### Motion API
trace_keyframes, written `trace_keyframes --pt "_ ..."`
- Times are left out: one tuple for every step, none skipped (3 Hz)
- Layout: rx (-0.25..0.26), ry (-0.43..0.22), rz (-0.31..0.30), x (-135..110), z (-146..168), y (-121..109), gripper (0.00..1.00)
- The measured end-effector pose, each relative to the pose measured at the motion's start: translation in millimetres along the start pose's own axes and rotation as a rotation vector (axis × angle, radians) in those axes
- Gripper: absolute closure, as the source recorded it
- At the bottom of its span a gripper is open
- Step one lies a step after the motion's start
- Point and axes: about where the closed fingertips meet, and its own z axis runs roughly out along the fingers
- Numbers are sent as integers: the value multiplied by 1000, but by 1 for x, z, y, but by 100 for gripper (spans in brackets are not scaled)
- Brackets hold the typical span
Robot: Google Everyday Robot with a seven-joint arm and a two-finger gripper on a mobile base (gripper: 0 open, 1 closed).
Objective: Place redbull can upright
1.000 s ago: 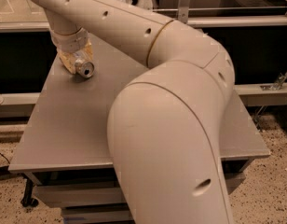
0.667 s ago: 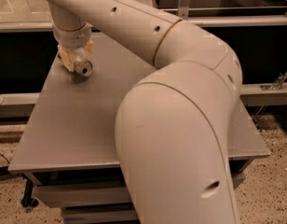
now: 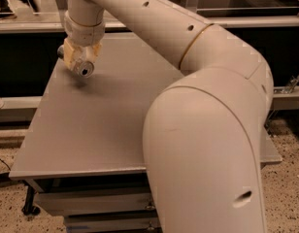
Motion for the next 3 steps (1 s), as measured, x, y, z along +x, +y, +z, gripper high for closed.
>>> trace_keyframes --pt "0 0 0 0 0 0 100" --pt "-2 53 45 3 -2 0 100" --pt "-37 143 220 15 -7 -10 100"
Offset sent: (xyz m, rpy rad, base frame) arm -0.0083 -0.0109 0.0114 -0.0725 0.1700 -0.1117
